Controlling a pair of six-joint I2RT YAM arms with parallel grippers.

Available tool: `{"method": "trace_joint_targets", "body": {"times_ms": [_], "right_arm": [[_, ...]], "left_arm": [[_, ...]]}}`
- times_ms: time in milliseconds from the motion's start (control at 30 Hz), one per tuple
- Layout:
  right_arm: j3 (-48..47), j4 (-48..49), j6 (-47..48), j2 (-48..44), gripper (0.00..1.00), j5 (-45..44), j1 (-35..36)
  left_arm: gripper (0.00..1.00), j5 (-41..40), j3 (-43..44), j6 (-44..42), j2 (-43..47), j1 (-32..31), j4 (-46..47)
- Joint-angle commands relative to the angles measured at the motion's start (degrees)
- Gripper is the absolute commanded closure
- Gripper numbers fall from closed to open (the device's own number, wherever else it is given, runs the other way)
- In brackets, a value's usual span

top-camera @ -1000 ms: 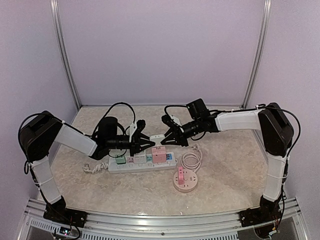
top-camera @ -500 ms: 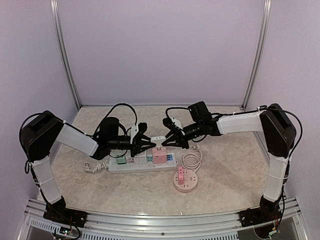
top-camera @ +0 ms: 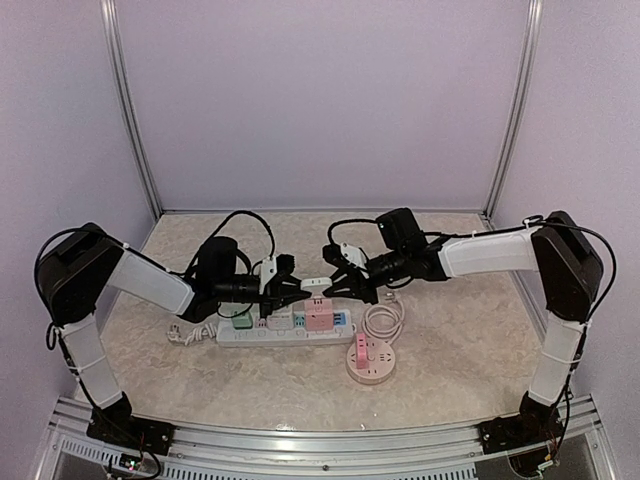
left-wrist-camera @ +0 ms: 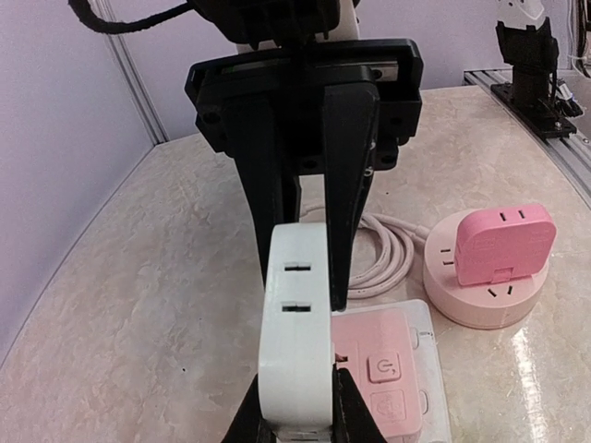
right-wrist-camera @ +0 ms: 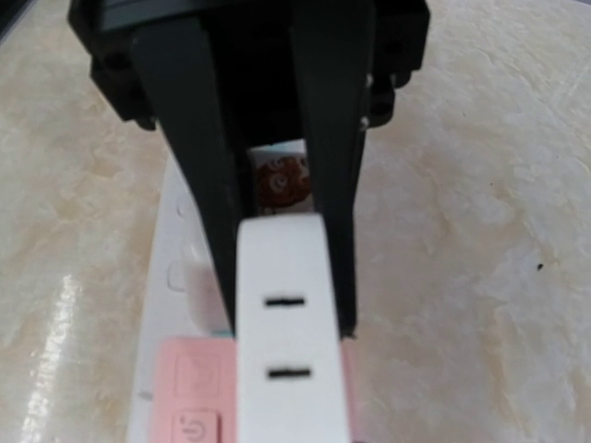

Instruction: Insert the plug

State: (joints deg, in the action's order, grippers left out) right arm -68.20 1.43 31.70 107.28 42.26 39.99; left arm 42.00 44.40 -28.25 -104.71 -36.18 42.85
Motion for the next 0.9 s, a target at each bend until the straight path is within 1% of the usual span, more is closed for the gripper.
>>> {"method": "trace_joint_targets", "body": {"times_ms": [0, 67, 167, 233, 300, 400, 467, 567, 633, 700, 767, 867], "right_arm": [[2.74, -5.64, -8.23, 1.59, 1.0, -2.68, 2.0], [3.58, -5.27, -8.47, 1.42, 1.0, -3.94, 2.62], [6.11, -3.2, -9.67, 0.02, 1.0, -4.08, 3.07], [6.96, -2.53, -10.07, -0.54, 0.96, -4.16, 3.06], [7.0, -2.61, -9.85, -0.67, 0.95, -4.3, 3.07], [6.99, -2.15, -10.05, -0.6, 1.0, -4.17, 3.06], [7.45, -1.67, -10.9, -0.71, 0.99, -4.37, 3.08], [9.07, 0.22, -11.71, -1.42, 0.84, -3.97, 3.16], [9.41, 0.26, -11.76, -1.63, 0.71, -3.27, 3.16], [9.35, 0.16, -11.27, -1.49, 0.6, -2.97, 3.16], [8.97, 0.31, -10.95, -1.32, 0.54, -2.62, 3.09], [8.77, 0.86, -10.88, -0.91, 0.51, -2.22, 3.03]], "left_arm": [[1.0, 0.67, -3.43, -9.64, -1.92, -3.04, -14.43], [1.0, 0.53, -3.56, -10.76, -1.46, -3.46, -17.12], [1.0, 0.02, -3.74, -11.16, -0.95, -3.93, -18.57], [1.0, 0.23, -3.6, -11.31, -1.03, -4.19, -19.25], [1.0, 0.45, -2.88, -10.6, -1.33, -4.32, -19.82], [1.0, 0.13, -1.8, -8.94, -2.01, -4.33, -21.98], [1.0, -0.01, -2.05, -9.43, -2.04, -4.33, -23.37], [1.0, -0.46, -2.55, -11.54, -1.91, -4.55, -24.64], [1.0, -0.01, -2.66, -12.28, -1.74, -4.66, -24.51], [1.0, 0.43, -2.74, -12.99, -1.64, -4.75, -24.25], [1.0, 0.5, -2.74, -13.08, -1.64, -4.69, -24.05], [1.0, -0.42, -2.68, -10.96, -1.43, -4.69, -24.13]]}}
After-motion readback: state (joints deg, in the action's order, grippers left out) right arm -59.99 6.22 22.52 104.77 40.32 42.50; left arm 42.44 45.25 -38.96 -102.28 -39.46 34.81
